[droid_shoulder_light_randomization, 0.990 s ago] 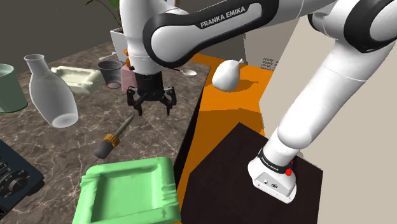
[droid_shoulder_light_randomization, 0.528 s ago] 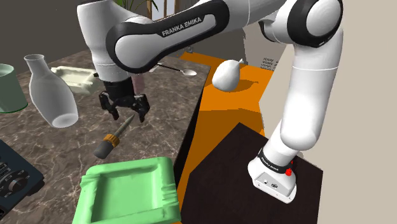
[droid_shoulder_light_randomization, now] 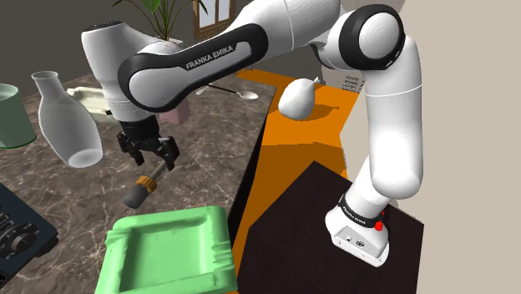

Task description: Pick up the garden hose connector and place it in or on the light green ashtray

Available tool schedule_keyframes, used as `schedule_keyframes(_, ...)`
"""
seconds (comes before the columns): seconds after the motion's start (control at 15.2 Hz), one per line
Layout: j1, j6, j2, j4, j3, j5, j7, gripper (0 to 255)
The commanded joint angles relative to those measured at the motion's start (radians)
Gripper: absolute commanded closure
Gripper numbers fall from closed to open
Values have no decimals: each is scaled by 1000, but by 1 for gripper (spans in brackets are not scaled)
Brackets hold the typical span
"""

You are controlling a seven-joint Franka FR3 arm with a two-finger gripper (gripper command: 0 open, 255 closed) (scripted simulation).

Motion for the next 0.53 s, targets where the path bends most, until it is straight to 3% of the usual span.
schedule_keyframes(0.0,0,24,7,-18,-3,-5,5,0)
schedule_keyframes(0.46,0,43,12,-32,-6,-10,8,0)
